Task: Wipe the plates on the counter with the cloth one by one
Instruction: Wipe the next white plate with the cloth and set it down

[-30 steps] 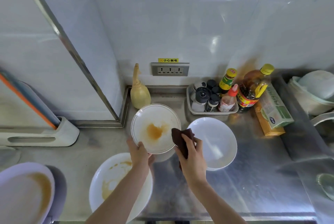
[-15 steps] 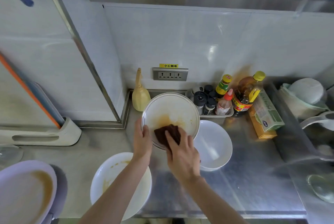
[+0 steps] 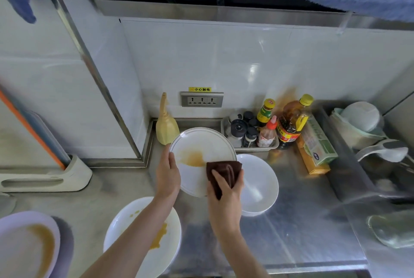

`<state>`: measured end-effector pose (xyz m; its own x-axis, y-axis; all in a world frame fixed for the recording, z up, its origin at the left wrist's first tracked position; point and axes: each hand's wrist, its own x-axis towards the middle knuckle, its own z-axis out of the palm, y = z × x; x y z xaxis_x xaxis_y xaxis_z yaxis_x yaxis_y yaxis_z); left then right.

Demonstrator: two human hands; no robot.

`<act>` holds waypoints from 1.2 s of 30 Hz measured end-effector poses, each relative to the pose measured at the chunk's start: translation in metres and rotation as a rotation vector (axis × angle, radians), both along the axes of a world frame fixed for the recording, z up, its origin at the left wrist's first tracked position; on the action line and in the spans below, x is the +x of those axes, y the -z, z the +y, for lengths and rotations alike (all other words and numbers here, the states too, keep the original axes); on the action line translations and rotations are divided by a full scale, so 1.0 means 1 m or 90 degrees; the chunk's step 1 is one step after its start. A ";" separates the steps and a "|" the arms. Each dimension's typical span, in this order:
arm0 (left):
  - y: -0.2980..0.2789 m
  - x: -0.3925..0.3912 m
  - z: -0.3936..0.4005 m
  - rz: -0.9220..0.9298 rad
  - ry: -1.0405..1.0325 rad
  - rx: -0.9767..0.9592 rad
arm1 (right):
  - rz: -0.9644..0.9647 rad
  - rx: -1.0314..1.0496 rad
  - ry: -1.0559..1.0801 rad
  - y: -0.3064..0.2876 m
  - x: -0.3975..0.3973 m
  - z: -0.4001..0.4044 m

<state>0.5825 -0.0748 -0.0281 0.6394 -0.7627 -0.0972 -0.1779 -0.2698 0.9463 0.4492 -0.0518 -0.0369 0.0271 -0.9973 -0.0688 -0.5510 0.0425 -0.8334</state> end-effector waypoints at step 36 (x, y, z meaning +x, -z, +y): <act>0.011 -0.074 0.014 0.525 -0.003 -0.073 | 0.063 -0.025 0.128 0.010 -0.008 -0.017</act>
